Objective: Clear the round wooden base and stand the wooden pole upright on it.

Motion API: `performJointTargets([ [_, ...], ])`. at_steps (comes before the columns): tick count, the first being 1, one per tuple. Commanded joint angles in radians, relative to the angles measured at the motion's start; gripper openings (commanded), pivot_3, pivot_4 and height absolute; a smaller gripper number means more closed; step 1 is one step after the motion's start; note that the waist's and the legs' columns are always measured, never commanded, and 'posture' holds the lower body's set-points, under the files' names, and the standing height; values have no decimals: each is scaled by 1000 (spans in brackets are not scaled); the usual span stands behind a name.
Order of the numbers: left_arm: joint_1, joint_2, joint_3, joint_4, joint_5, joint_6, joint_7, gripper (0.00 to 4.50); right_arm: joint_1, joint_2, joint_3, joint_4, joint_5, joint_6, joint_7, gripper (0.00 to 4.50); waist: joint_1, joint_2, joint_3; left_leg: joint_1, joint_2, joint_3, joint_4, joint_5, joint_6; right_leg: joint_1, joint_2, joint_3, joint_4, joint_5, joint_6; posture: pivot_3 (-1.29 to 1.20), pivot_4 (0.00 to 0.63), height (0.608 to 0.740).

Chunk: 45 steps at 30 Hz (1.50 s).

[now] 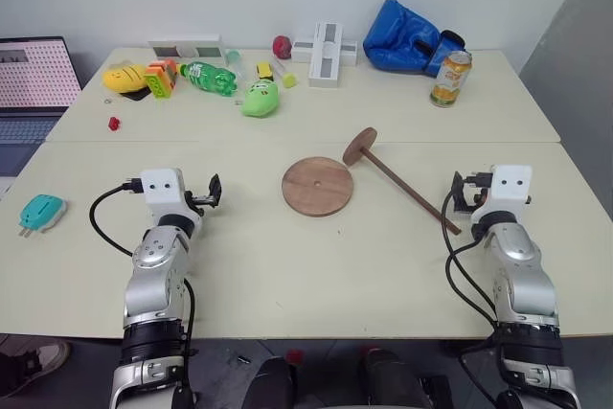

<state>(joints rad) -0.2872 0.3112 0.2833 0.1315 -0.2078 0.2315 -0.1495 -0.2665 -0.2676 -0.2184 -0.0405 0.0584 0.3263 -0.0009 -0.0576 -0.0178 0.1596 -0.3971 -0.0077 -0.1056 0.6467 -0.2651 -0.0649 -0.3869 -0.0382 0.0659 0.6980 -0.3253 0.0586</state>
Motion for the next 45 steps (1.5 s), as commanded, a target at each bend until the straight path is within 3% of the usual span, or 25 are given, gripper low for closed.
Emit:
performJointTargets([
  [1, -3, 16, 5, -15, 2, -14, -9, 4500, -31, -20, -25, -9, -2, -26, -3, 4465, 0, 0, 0, 0, 0, 0, 0, 0, 0, 0, 0, 0, 0, 0, 0, 0, 150, 740],
  [9, -3, 38, 23, -51, -12, -16, -31, 4500, -86, -51, -12, 24, -3, -49, 22, 4465, -1, 0, 0, 0, 0, 0, 0, 0, 0, 0, 0, 0, 0, 0, 0, 0, 150, 740],
  [15, 11, 44, -7, -90, -51, -14, -119, 4500, -123, -144, 6, 22, 5, -5, 120, 4465, -1, 0, 0, 0, 0, 0, 0, 0, 0, 0, 0, 0, 0, 0, 0, 0, 150, 740],
  [19, -4, 89, -34, -183, -125, 39, -252, 4500, -214, -255, 32, 23, 86, 116, 317, 4465, -2, 0, 0, 0, 0, 0, 0, 0, 0, 0, 0, 0, 0, 0, 0, 0, 150, 740],
  [23, -62, 192, -97, -285, -243, 164, -463, 4500, -400, -481, 161, 94, 168, 337, 689, 4465, -3, 1, 2, 0, 0, 1, 0, -2, 3, 0, 0, 0, 0, 0, 0, 0, 150, 740],
  [28, -81, 262, -155, -370, -316, 234, -604, 4500, -565, -545, 284, 165, 211, 486, 895, 4465, -6, 1, 1, 0, 1, -1, -1, -2, 4, 2, 1, -2, -4, 0, 0, 0, 150, 740],
  [31, -59, 290, -234, -477, -355, 254, -708, 4500, -710, -516, 453, 266, 183, 595, 1026, 4465, -11, 1, 2, -1, 1, -2, -1, -2, 4, 2, 0, -2, -4, 0, 0, 0, 150, 740],
  [35, 0, 291, -283, -550, -342, 239, -731, 4500, -796, -461, 551, 365, 152, 623, 1078, 4465, -19, 1, 2, -1, 1, -1, 0, -2, 4, 0, 0, -1, -2, 0, 0, 0, 150, 740],
  [41, 144, 204, -323, -647, -306, 217, -612, 4500, -861, -349, 678, 628, 8, 461, 1077, 4465, -22, 1, 2, -1, 1, -1, 0, -2, 4, 0, -2, 0, -3, 0, 0, 0, 150, 740],
  [45, 180, 180, -307, -699, -324, 245, -565, 4500, -921, -271, 674, 776, -30, 437, 1084, 4465, -25, 1, 2, -2, 1, -1, 0, -2, 4, -1, -1, 0, -1, 0, 0, 0, 150, 740],
])
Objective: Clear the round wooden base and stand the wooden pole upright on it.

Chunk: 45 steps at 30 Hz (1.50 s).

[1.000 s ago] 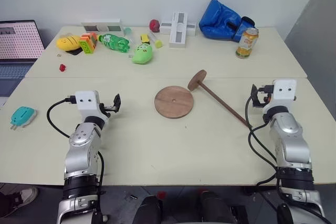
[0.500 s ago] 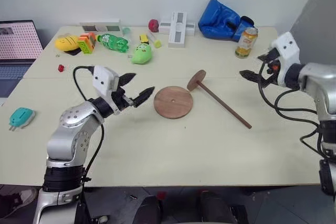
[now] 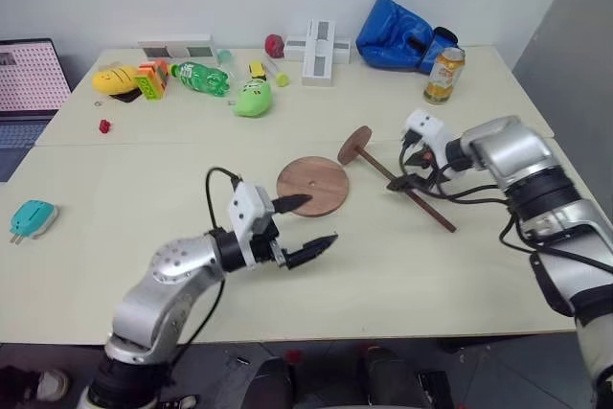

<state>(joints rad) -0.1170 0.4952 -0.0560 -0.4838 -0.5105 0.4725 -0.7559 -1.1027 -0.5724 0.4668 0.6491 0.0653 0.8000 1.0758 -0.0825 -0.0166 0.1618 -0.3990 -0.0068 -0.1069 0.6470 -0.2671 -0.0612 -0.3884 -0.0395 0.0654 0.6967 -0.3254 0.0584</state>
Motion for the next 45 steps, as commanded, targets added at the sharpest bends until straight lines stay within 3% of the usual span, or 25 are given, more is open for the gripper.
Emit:
performJointTargets([
  [1, 27, -1, 39, -98, -23, 6, 49, 4500, -105, 61, -10, 128, -47, -35, 6, 4465, 0, 0, 0, 0, 0, 0, 0, 0, 0, 0, 0, 0, 0, 0, 0, 0, 150, 740],
  [12, 86, -4, 25, -141, 2, -1, 103, 4500, -217, 177, 13, 413, -186, -127, 73, 4465, -1, 0, 0, 1, -1, 0, 0, 1, -2, 0, 0, 1, 0, 0, 0, 0, 150, 740],
  [23, 90, -12, -1, -139, 29, -20, 134, 4500, -216, 179, 64, 431, -292, -64, 209, 4465, -1, 1, 0, 1, -1, -1, 0, 1, -2, 0, 0, 0, 0, 0, 0, 0, 150, 740],
  [26, 93, -17, -11, -145, 33, -21, 140, 4500, -213, 195, 40, 440, -296, -72, 183, 3985, -1, 1, 0, 1, -1, -1, 0, 1, -1, 1, 0, 0, 0, 0, 0, 0, 150, 740],
  [37, 108, -17, -13, -135, 50, -35, 139, 4500, -233, 227, -5, 508, -314, -101, 136, 1576, -1, 1, -1, 2, -1, -1, -1, 1, -1, 1, 1, 0, 0, 0, 0, 0, 150, 740],
  [42, 101, -10, -5, -133, 39, -26, 129, 4500, -260, 240, -49, 544, -306, -53, 122, 297, -2, 1, -1, 2, -1, -1, -1, 1, -1, 0, 1, 0, 1, 0, 0, 0, 150, 740],
  [45, 96, -2, 2, -133, 27, -15, 123, 4500, -297, 245, -134, 552, -252, 15, 89, 260, -2, 1, -1, 2, -1, -1, -1, 1, -1, 0, 1, 0, 1, 0, 0, 0, 150, 740],
])
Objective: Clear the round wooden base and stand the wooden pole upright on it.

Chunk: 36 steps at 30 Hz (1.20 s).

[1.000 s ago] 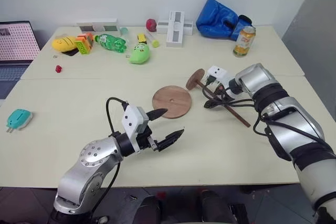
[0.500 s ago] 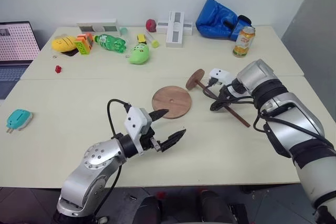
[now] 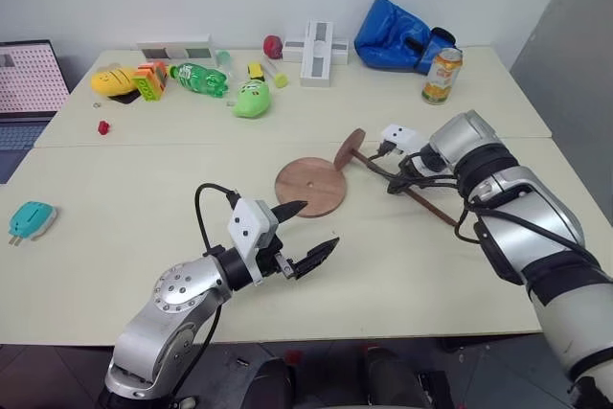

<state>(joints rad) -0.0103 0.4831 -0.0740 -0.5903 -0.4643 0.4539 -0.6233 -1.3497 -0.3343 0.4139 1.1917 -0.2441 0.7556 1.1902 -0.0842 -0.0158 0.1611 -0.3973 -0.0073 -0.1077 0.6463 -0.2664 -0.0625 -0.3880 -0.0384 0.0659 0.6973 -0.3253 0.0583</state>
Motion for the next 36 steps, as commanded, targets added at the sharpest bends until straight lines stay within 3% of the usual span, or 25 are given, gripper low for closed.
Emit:
performJointTargets([
  [1, -11, 15, 25, -25, -22, 2, -12, 4500, -66, 6, -128, 7, 89, 88, -54, 260, 0, 0, 0, 0, 0, 0, 0, 0, 0, 0, 0, 0, 0, 0, 0, 0, 150, 740],
  [4, -11, 26, 34, -25, -24, -1, -15, 4500, -95, -11, -223, -30, 154, 135, -81, 260, 0, 1, 0, 0, 0, 0, 0, 0, 0, -1, 0, 1, 0, 0, 0, 0, 150, 740],
  [6, -11, 31, 49, -29, -29, -3, -8, 4500, -93, -34, -285, -148, 215, 92, -52, 260, 0, 1, 0, 0, 0, 0, 0, 0, 1, -1, 0, 0, 0, 0, 0, 0, 150, 740],
  [9, -11, 22, 100, -33, -46, -11, 18, 4500, -26, -27, -427, -461, 334, 4, -121, 260, 0, 2, 1, -2, 0, 0, 0, -1, 1, -1, 0, 0, 0, 0, 0, 0, 150, 740],
  [11, 12, 22, 130, -31, -44, 6, 46, 4500, 35, 68, -564, -712, 435, 73, -275, 260, -1, 2, 1, -2, 0, 0, 0, -1, 1, -1, 0, -1, 0, 0, 0, 0, 150, 740],
  [13, 51, 2, 155, -34, -39, -13, 71, 4500, 148, 175, -586, -894, 453, 25, -410, 260, -5, 2, 0, -2, 2, -1, -1, -1, 1, -1, 1, -1, 0, 0, 0, 0, 150, 740],
  [16, 104, -33, 179, -49, -25, -55, 110, 4500, 260, 287, -565, -994, 443, -82, -538, 260, -4, 0, -4, 0, 3, -1, -1, -1, 1, 0, 1, -1, 0, 0, 0, 0, 150, 740],
  [19, 209, -94, 212, -55, -33, -101, 142, 4500, 367, 417, -479, -1024, 382, -319, -661, 260, -2, 1, -3, -1, 2, -1, 0, -1, 1, -1, -1, 1, 1, 0, 0, 0, 150, 740],
  [24, 294, -132, 230, -65, -11, -157, 159, 4500, 437, 500, -462, -968, 392, -413, -776, 260, 7, 1, -3, -1, 1, -1, 0, 0, 0, -1, -2, -1, 1, 0, 0, 0, 150, 740],
  [36, 280, -135, 225, -101, -3, -143, 214, 4500, 472, 518, -438, -780, 430, -500, -868, 260, 0, 1, -3, 1, 1, 1, -1, 0, 0, 0, 1, 0, 1, 0, 0, 0, 150, 740],
])
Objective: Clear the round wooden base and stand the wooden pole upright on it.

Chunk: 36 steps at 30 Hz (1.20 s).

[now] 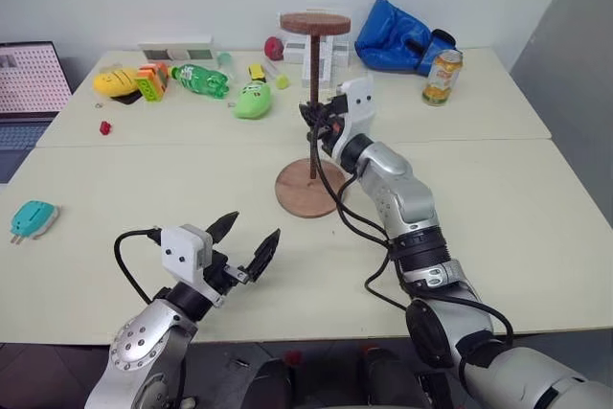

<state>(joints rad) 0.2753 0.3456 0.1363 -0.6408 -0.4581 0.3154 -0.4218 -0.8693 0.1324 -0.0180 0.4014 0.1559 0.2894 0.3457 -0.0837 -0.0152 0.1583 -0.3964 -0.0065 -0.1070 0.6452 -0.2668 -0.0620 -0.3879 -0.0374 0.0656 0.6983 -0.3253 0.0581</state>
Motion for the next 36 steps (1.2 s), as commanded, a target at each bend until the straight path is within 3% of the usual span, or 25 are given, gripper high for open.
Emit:
performJointTargets([
  [1, -3, 5, 12, -54, -7, -3, 13, 4500, -10, 55, -8, 18, 39, -32, -28, 260, 0, 0, 0, 0, 0, 0, 0, 0, 0, 0, 0, 0, 0, 0, 0, 0, 150, 740],
  [16, 15, 20, 4, -89, -15, 27, 21, 4500, -70, 53, -23, 188, 108, -121, -63, 260, 0, 0, 0, 1, 0, 0, 0, 0, 0, 1, 0, 0, 0, 0, 0, 0, 150, 740],
  [29, 30, 23, -5, -113, -16, 30, 24, 4500, -79, 49, 34, 223, 60, -237, -62, 260, 0, 0, 0, 1, 0, 0, 0, 0, 0, 1, 0, 0, 0, 0, 0, 0, 150, 740],
  [36, 38, 28, 2, -113, -18, 30, 19, 4500, 80, 41, 173, 116, -22, -292, -8, 260, 0, 0, 0, 0, 0, 0, 0, 0, 0, 1, 0, 0, -1, 0, 0, 0, 150, 740],
])
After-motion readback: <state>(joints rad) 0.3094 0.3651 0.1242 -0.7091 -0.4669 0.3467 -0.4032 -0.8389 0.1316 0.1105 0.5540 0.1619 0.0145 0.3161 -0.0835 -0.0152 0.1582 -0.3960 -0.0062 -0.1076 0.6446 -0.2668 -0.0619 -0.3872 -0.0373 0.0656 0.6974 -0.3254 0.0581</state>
